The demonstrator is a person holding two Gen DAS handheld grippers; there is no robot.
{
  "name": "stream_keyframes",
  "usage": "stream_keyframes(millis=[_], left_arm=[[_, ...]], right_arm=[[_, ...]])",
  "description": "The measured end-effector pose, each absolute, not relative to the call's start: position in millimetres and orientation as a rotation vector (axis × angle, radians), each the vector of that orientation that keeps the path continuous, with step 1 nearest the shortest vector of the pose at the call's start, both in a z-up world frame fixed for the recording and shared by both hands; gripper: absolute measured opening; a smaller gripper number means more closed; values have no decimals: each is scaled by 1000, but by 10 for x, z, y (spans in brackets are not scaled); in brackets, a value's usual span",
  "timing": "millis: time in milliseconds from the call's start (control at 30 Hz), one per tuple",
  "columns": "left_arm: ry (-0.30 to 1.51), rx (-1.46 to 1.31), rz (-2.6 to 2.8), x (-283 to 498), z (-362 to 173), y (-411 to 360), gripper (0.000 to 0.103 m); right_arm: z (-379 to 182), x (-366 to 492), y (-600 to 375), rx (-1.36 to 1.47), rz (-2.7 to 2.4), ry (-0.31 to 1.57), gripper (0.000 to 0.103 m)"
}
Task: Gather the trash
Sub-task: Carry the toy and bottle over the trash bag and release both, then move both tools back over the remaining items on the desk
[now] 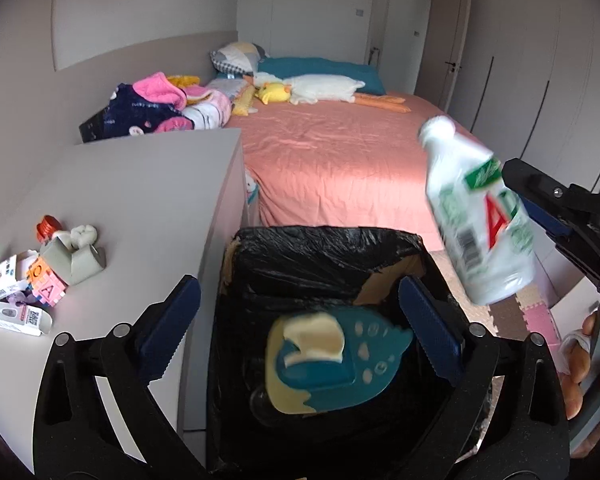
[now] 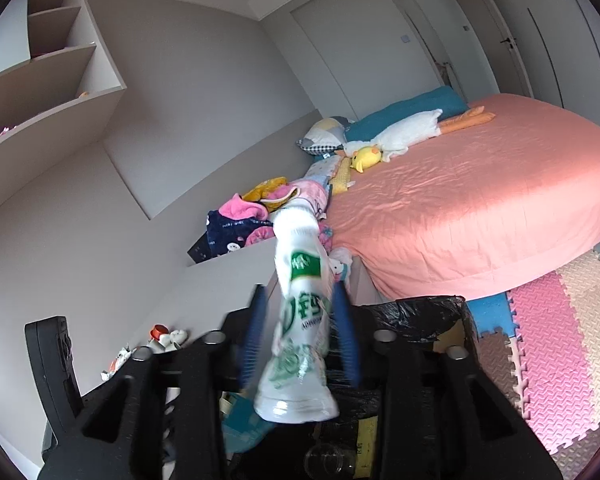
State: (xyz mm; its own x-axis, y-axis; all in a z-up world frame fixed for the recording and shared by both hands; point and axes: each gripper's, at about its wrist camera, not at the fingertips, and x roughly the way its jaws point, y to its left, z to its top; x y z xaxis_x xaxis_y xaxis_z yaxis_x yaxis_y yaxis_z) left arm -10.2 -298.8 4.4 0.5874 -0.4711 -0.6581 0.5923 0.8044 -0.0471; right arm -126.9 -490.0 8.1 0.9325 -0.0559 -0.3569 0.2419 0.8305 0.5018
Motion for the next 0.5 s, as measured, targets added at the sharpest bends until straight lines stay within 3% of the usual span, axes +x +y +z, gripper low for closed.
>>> stream_keyframes(millis=[33, 233, 500], left_arm=[[705, 189, -632, -112, 48, -2989, 96], [713, 181, -618, -72, 45, -2937, 96], [719, 170, -608, -87, 37, -2851, 97]], right_arm=[[90, -1295, -4901, 558, -180, 326, 75], [104, -1286, -4913, 560, -185, 321, 80], [76, -1232, -4881, 568, -178, 333, 81]])
